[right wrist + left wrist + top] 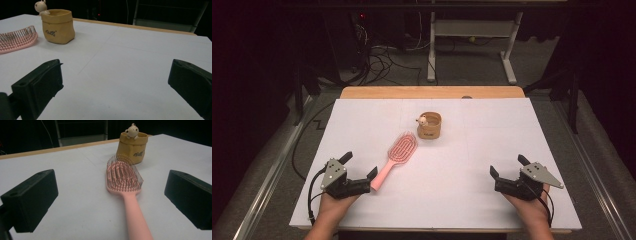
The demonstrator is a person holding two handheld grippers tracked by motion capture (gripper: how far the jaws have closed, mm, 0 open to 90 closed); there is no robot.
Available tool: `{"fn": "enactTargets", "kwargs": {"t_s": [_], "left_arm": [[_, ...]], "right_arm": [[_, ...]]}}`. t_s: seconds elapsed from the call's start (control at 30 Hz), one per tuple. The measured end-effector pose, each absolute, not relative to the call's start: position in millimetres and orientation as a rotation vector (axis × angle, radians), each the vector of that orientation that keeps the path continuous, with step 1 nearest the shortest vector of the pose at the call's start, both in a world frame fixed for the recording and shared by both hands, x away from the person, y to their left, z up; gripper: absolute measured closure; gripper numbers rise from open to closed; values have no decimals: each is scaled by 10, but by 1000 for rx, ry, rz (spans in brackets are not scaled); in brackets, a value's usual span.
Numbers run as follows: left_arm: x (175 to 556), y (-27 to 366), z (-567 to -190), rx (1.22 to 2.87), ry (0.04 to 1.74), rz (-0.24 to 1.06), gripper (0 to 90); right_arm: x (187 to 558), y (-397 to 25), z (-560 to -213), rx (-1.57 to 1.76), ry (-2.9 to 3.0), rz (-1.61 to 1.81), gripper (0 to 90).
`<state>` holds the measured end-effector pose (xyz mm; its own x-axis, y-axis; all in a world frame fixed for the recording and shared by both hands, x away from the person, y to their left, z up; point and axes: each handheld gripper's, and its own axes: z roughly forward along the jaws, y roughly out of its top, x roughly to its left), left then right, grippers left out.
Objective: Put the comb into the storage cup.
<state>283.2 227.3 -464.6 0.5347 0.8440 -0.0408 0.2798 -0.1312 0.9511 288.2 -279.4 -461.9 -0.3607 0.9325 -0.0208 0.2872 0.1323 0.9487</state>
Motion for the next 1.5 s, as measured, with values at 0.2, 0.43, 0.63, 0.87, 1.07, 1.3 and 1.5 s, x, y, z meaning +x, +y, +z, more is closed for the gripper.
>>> {"fn": "enactTargets", "kwargs": {"t_s": [0.2,0.43,0.63,0.87,1.07,1.3,1.5], "left_arm": [[2835,2256,-4637,1674,952,654,0],[2828,2258,-4626,1666,961,655,0],[2827,2252,-4619,1673,969,656,0],[2822,2209,-4614,1712,962,662,2],[2807,2154,-4602,1740,953,657,18],[2804,2108,-4606,1773,950,646,44],[2807,2061,-4616,1818,952,629,66]], "right_arm": [[2879,-2801,-4622,1175,1753,1239,2],[2881,-2796,-4623,1182,1752,1243,2],[2883,-2782,-4627,1179,1757,1242,2],[2884,-2779,-4629,1184,1756,1240,3],[2885,-2787,-4627,1183,1757,1238,3],[2888,-2801,-4622,1185,1755,1237,3],[2886,-2810,-4618,1184,1752,1235,3]]}}
